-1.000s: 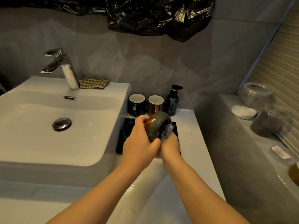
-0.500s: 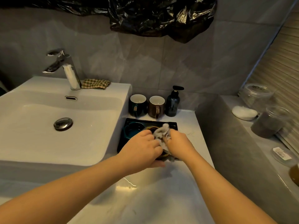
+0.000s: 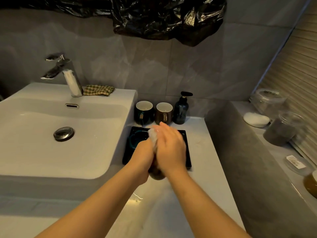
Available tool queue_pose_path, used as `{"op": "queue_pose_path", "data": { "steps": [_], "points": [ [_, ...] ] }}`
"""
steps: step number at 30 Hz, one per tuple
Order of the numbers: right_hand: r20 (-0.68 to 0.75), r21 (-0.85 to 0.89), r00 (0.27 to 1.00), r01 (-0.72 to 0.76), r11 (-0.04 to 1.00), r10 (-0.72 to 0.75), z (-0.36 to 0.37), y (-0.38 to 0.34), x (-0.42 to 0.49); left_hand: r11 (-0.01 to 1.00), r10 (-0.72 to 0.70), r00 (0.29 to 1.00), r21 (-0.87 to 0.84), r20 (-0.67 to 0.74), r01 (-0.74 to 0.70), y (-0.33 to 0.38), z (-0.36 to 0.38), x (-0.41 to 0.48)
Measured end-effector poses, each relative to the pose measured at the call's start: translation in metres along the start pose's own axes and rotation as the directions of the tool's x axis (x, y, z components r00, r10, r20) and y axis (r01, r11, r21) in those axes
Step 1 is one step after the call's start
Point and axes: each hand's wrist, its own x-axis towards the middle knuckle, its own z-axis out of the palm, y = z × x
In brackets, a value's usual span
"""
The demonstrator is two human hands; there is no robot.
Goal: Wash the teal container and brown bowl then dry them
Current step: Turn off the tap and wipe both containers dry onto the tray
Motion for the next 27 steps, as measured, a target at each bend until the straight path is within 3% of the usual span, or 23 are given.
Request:
{"op": "queue_pose_path", "data": {
  "steps": [1, 3, 4, 5, 7, 9, 11, 13, 14, 15, 17, 18, 20, 22, 25, 27],
  "points": [
    [0.034, 0.115, 0.99, -0.137, 0.984, 0.134, -0.009, -0.002, 0.01, 0.998, 0.014, 1.0, 0.068, 0.002, -0.014, 0.001, -0.001, 0.0],
    [0.181, 0.394, 0.909, -0.416, 0.819, 0.375, -0.018, 0.006, 0.024, 0.993, 0.012, 0.999, 0.119, 0.032, -0.015, 0.012, -0.001, -0.006],
    [0.215, 0.457, 0.883, -0.469, 0.756, 0.418, -0.018, 0.009, 0.023, 0.996, 0.016, 1.0, 0.087, 0.02, -0.017, 0.018, -0.002, -0.006],
    [0.186, 0.468, 0.903, -0.428, 0.773, 0.387, -0.015, 0.008, 0.017, 1.0, 0.018, 1.0, 0.015, -0.003, -0.018, 0.022, -0.003, -0.004],
    [-0.001, 0.325, 0.993, -0.115, 0.939, 0.122, 0.001, -0.001, -0.007, 0.997, 0.014, 1.0, -0.071, -0.014, -0.015, 0.024, -0.008, 0.0],
    [-0.079, 0.034, 0.967, 0.245, 0.969, -0.242, 0.015, -0.007, -0.025, 0.998, 0.033, 0.999, -0.054, 0.033, -0.031, 0.02, -0.011, -0.002],
    [-0.113, -0.139, 0.938, 0.312, 0.94, -0.328, 0.008, -0.015, -0.016, 0.999, 0.039, 0.997, 0.01, 0.065, -0.04, 0.016, -0.012, -0.006],
    [-0.038, -0.051, 0.992, 0.12, 0.991, -0.122, -0.008, -0.016, -0.001, 0.992, 0.054, 0.993, 0.109, 0.109, -0.066, 0.018, -0.012, -0.008],
    [0.05, 0.058, 0.997, -0.064, 0.996, 0.061, -0.017, -0.02, 0.005, 0.988, 0.05, 0.991, 0.14, 0.127, -0.067, 0.021, -0.012, -0.009],
    [0.151, 0.201, 0.956, -0.28, 0.939, 0.252, -0.026, -0.021, 0.009, 0.986, 0.039, 0.989, 0.152, 0.14, -0.061, 0.024, -0.012, -0.012],
    [0.357, 0.451, 0.8, -0.599, 0.662, 0.481, -0.033, -0.019, 0.007, 0.998, 0.041, 0.991, 0.047, 0.127, -0.048, 0.03, -0.015, -0.011],
    [0.405, 0.541, 0.762, -0.645, 0.54, 0.504, -0.031, -0.016, 0.003, 0.999, 0.041, 0.994, -0.039, 0.1, -0.037, 0.032, -0.017, -0.01],
    [0.371, 0.674, 0.755, -0.619, 0.402, 0.54, -0.019, -0.01, -0.002, 0.977, 0.041, 0.999, -0.209, 0.024, -0.036, 0.035, -0.016, -0.007],
    [0.241, 0.751, 0.801, -0.512, 0.417, 0.548, -0.007, -0.01, -0.005, 0.944, 0.044, 0.996, -0.324, -0.078, -0.067, 0.036, -0.01, -0.005],
    [0.078, 0.73, 0.918, -0.318, 0.604, 0.389, 0.006, -0.019, -0.016, 0.908, 0.035, 0.983, -0.406, -0.18, -0.107, 0.036, 0.004, -0.007],
    [0.037, 0.657, 0.955, -0.246, 0.713, 0.295, 0.013, -0.017, -0.028, 0.886, 0.01, 0.982, -0.454, -0.186, -0.095, 0.035, 0.011, -0.008]
  ]
}}
